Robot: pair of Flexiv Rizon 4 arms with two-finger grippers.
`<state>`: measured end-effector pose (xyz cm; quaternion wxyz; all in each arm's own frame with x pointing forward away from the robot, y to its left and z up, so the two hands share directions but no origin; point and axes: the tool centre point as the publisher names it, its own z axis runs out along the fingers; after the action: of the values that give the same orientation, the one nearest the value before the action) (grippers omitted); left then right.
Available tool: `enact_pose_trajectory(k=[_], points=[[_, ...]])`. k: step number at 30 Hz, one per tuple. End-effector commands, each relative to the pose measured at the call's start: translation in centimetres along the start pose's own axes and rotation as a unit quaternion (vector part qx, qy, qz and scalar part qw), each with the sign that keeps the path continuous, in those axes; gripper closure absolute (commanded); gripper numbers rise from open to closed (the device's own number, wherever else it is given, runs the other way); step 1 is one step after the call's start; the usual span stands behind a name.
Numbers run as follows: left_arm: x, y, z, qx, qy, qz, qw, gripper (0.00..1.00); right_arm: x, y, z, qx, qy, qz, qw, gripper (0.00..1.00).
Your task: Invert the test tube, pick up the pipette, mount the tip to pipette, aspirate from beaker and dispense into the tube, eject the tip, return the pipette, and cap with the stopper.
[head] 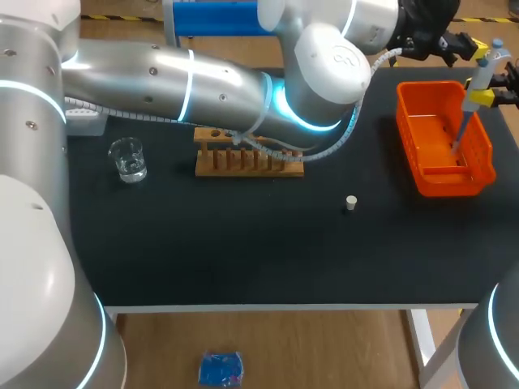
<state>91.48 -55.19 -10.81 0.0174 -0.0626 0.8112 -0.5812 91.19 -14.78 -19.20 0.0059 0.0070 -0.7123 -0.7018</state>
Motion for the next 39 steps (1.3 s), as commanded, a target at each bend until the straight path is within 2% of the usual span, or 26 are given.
enact_pose_trajectory(k=[1,20,25,31,32,33,34,39], points=[[0.1,1.3,0.8,0.104,0.001,0.002,0.995,1.00,-0.3,0.8,0.0,0.000,0.004,0.000,1.000,1.00],[0.2,2.3,1.0,0.096,0.001,-0.002,0.995,1.00,-0.3,0.8,0.0,0.000,0.004,0.000,1.000,1.00],[0.1,1.6,0.4,0.104,-0.007,0.004,0.995,1.00,-0.3,0.8,0.0,0.000,0.004,0.000,1.000,1.00],[-0.3,-0.3,-0.7,0.104,-0.012,0.016,0.994,1.00,-0.3,0.8,0.0,0.000,0.004,0.000,1.000,1.00],[-0.4,-0.5,-0.8,0.101,-0.012,0.018,0.995,0.95,-0.3,0.8,0.0,0.000,0.004,0.000,1.000,1.00],[-0.5,-0.8,-1.0,0.102,-0.013,0.019,0.994,0.50,-0.3,0.8,0.0,0.000,0.004,0.000,1.000,1.00],[-0.5,-1.0,-1.2,0.105,-0.013,0.022,0.994,0.00,-0.3,0.8,0.0,0.000,0.004,0.000,1.000,1.00],[-0.6,-1.8,-2.0,0.103,-0.013,0.028,0.994,0.00,-0.3,0.8,0.0,0.000,0.004,0.000,1.000,1.00]])
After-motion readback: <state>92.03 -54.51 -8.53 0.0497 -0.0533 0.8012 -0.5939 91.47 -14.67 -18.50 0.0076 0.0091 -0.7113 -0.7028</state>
